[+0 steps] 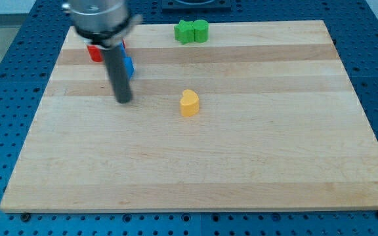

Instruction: Push the blue triangle to the left of the yellow heart

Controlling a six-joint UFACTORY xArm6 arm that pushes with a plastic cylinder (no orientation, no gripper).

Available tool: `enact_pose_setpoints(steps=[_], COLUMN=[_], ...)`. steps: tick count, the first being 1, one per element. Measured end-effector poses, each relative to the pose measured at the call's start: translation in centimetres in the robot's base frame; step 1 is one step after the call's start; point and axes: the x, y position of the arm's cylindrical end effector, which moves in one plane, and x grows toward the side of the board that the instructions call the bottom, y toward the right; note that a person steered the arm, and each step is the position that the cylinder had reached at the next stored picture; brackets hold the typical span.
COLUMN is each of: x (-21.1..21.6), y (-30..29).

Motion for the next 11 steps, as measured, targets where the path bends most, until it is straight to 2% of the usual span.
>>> enact_pose_setpoints(steps=[1,2,3,7,9,11], x=[-3.3,-7.6,-8.8,-8.6,-5.7,-3.5], y=[-5.3,-6.6,-6.6,0.8,0.9,5.8])
